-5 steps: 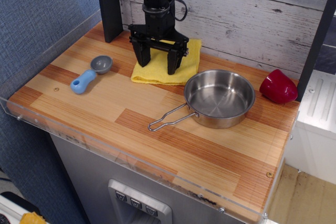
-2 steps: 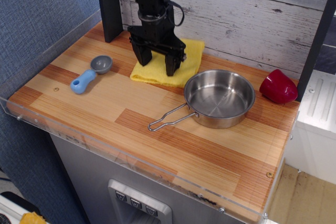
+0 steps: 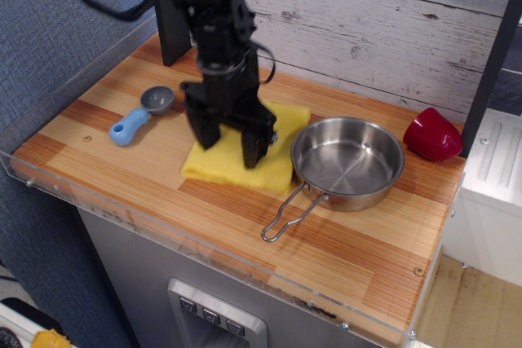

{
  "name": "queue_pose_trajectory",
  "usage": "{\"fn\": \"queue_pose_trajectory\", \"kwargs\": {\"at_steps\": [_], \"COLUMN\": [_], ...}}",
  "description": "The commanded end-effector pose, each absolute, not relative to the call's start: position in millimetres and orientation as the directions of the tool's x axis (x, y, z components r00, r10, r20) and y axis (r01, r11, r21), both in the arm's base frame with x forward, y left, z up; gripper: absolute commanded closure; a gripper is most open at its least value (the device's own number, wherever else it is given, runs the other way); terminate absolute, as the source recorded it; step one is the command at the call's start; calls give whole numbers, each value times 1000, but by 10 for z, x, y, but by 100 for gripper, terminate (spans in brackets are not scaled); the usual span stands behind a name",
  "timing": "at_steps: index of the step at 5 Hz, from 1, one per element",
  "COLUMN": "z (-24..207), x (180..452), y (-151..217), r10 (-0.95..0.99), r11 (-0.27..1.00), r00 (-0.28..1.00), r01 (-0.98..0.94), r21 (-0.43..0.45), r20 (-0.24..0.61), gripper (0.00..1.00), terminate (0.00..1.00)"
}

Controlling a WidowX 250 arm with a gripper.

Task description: Move the yellow cloth towards the bottom of the table.

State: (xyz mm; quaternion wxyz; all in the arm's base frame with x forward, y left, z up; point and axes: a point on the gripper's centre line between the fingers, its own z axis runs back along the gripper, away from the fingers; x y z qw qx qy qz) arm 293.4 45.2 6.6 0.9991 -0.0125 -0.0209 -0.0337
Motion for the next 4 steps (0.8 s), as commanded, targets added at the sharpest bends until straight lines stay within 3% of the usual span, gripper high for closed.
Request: {"fn": "queue_pose_trajectory", "kwargs": {"at_steps": [1, 3, 4], "z": [200, 327, 592], "x": [2442, 2338, 2441], "y": [481, 477, 509], "r10": [-65, -75, -49], "r11": [998, 997, 999], "r00": [997, 996, 991], "r01": [65, 76, 51], "r21": [-16, -17, -16], "r20": [30, 56, 126], "gripper": [0, 0, 0], "terminate": [0, 0, 0]}}
